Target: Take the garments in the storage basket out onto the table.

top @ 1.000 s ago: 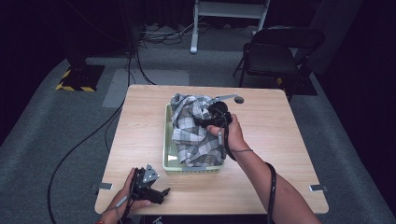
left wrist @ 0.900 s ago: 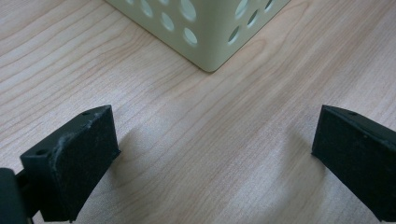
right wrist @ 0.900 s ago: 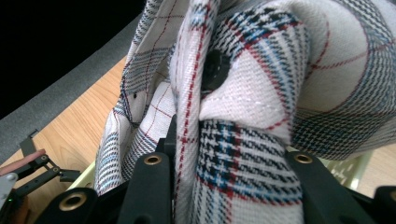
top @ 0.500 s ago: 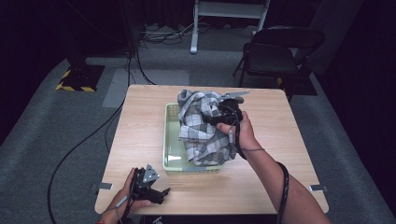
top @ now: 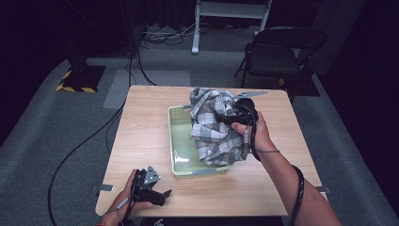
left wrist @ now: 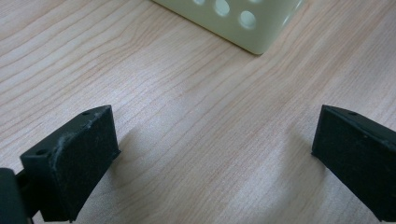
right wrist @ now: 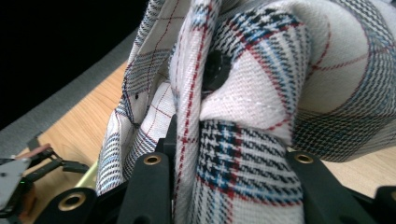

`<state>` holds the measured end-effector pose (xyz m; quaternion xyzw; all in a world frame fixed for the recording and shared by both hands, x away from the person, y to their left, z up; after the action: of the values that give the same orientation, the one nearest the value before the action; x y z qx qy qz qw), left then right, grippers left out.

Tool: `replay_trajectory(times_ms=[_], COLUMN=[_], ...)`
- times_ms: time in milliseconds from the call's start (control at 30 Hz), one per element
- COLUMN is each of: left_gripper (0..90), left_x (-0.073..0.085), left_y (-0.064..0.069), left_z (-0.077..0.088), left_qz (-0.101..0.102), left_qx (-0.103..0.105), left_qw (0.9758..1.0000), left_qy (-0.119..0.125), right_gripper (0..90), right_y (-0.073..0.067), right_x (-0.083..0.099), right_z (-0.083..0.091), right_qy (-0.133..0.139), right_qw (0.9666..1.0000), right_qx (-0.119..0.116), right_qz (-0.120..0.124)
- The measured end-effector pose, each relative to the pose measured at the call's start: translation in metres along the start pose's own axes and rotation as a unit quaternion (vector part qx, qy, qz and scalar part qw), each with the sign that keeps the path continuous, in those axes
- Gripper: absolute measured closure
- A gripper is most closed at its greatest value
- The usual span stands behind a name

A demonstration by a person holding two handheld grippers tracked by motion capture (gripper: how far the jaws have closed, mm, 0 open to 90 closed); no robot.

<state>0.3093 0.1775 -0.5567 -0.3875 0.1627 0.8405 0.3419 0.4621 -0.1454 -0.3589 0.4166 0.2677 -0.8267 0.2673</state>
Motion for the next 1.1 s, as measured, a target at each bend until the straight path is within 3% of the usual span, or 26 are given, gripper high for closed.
replay_trajectory(times_ms=[333, 1100], left_gripper=[0.0, 0.0], left_x=[0.000, 0.000], left_y=[0.000, 0.000], left_z=[0.000, -0.001], left_qz=[0.000, 0.001], left_qx=[0.001, 0.000], left_qw=[1.0000, 1.0000], left_qy=[0.001, 0.001], right_gripper=[65.3, 65.1], right_y=[0.011, 0.076], right_x=[-0.007, 0.024], right_z=[0.028, 0.070], right_qy=[0.012, 0.016], right_qw=[0.9999, 0.9974], right_qx=[0.010, 0.058], right_qz=[-0.003, -0.041])
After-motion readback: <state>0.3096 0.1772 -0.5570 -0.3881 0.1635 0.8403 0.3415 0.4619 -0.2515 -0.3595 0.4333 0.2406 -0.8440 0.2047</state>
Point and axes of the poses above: each handheld gripper's, and its own axes: z roughly backward along the jaws, x roughly out of its underside, y roughly to its right, the point moved 1 cm from there along -z, roughly forward along the jaws, and after that the axes turned 7 degrees about y, right-handed, at the moved point
